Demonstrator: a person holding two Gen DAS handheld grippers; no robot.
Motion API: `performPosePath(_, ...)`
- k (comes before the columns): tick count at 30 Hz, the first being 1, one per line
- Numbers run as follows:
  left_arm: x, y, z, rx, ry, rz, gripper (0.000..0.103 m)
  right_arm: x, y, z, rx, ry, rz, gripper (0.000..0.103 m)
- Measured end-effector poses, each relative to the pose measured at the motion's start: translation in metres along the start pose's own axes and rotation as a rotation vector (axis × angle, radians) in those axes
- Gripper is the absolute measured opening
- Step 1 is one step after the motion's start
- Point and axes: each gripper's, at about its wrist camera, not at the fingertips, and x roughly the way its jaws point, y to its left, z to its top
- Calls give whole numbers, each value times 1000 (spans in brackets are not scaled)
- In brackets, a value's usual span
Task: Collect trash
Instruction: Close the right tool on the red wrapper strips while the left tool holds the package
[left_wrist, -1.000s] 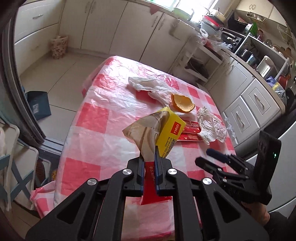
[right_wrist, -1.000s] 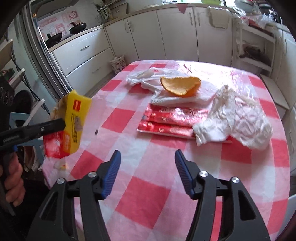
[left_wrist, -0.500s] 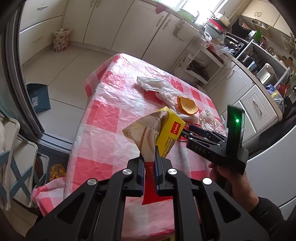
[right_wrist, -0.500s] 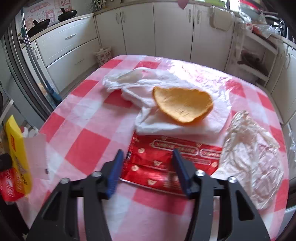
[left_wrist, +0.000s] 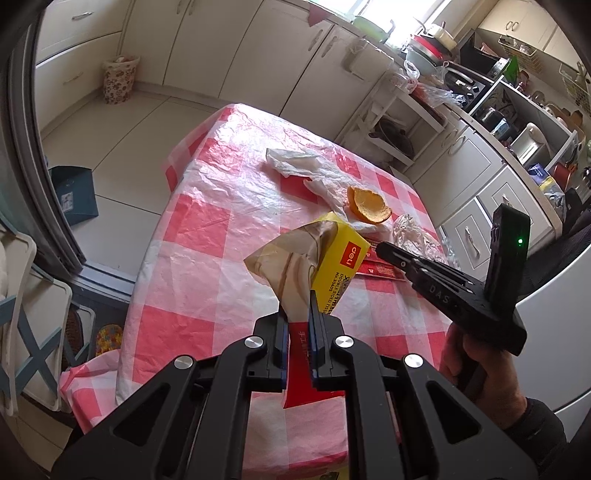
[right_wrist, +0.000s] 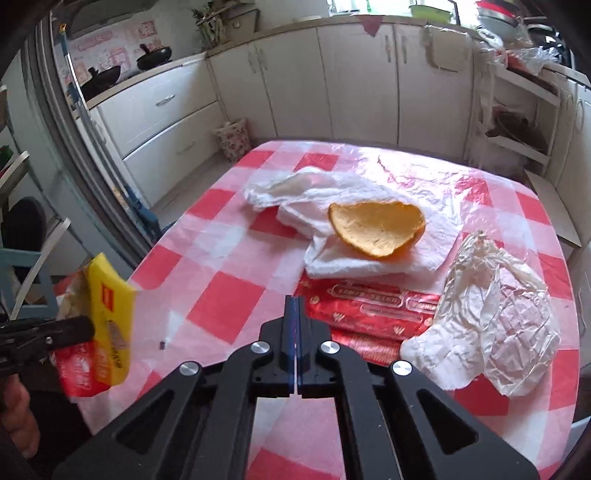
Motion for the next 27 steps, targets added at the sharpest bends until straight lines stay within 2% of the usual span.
performPosePath(1,0,0,-1,-1,2,0,8,3,0,-2,-2,22,-3,31)
performPosePath(3,2,-2,-1,2,3,3,8,8,0,-8,-3,27,-30,78)
performPosePath(7,2,-3,0,10,1,3,8,28,6,-12,-77,63,-118,78)
performPosePath(8,2,-2,1,11,0,3,8,34,3,-13,-81,77,-144,77)
performPosePath(9,1,-1,2,10,0,2,8,37,-4,-11,-49,82,-132,77)
performPosePath(10,0,0,3,7,-1,-1,8,37,-8,-9,-33,73,-141,66)
performPosePath(11,0,1,4,4,-2,-4,8,37,-13,-7,-26,68,-158,63)
performPosePath(14,-2,2,5,3,-6,-9,8,39,-21,-1,-13,52,-185,42)
performPosePath(16,-3,2,6,4,-5,-14,8,38,-30,2,15,39,-204,14)
performPosePath(17,-3,2,6,7,-5,-13,8,37,-33,2,30,37,-202,7)
performPosePath(19,-4,2,6,8,-6,-13,8,35,-37,2,46,35,-195,2)
performPosePath(22,-5,2,6,3,-10,-15,8,29,-30,2,35,25,-154,1)
performPosePath(24,-4,2,5,3,-9,-14,8,23,-22,4,10,23,-64,1)
performPosePath(25,-4,3,5,3,-7,-14,8,24,-15,5,-29,49,-43,2)
performPosePath(26,-3,3,5,0,-6,-13,8,26,-13,6,-55,68,-46,8)
performPosePath(27,-3,3,5,-2,-5,-14,8,29,-10,6,-80,81,-56,49)
